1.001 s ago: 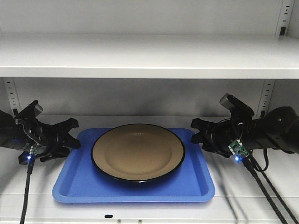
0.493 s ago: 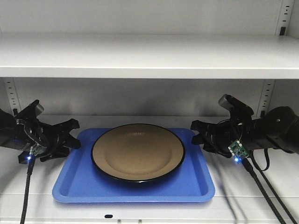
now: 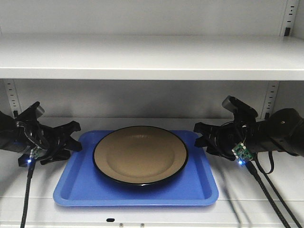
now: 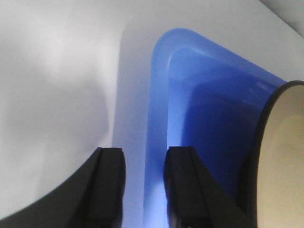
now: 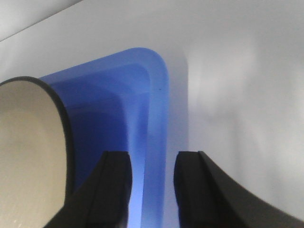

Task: Place disk in tray to left cabinet
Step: 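Lower the tray onto the cabinet shelf with both grippers, then open the left gripper and withdraw it from the tray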

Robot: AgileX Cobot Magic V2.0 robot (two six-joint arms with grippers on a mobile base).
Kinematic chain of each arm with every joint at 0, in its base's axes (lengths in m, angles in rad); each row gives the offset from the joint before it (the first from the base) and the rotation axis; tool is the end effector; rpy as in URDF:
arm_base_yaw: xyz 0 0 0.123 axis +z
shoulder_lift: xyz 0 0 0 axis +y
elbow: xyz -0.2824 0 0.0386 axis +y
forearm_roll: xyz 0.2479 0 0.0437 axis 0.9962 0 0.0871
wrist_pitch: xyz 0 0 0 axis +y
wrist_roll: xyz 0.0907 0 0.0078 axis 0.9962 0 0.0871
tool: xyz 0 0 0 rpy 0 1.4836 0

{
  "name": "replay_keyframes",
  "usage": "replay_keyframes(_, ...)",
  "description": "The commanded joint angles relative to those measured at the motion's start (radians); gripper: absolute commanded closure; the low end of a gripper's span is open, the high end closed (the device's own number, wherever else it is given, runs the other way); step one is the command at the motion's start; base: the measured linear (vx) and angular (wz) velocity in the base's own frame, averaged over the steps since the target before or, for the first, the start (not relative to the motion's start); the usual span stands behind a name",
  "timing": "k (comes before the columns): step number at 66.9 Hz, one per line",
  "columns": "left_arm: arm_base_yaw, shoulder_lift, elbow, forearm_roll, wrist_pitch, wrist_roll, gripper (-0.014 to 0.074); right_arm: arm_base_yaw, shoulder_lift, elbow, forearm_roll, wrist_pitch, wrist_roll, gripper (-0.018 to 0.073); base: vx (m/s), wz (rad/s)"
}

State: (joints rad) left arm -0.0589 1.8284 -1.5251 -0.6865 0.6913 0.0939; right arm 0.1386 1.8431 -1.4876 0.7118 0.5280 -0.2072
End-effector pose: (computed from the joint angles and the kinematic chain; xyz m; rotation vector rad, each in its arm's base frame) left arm 0.4148 -0.0614 0.2950 -0.2819 2.3782 -0.7440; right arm 0.4190 0.0888 0.2849 0.1542 2.2947 0.6793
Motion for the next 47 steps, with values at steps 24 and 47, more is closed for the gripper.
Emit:
replay_keyframes(24, -0.017, -0.442, 0.358, 0.119, -0.219, 0.0, 0.0263, 0.0, -0.059, -0.035, 0.021, -0.042, -0.013, 0.024, 0.0, 0.0)
replay_keyframes(47, -0.017, -0.935, 0.831, 0.188, -0.519, -0.002, 0.0381, 0.0, -0.059, -0.035, 0.021, -0.042, -0.013, 0.024, 0.0, 0.0)
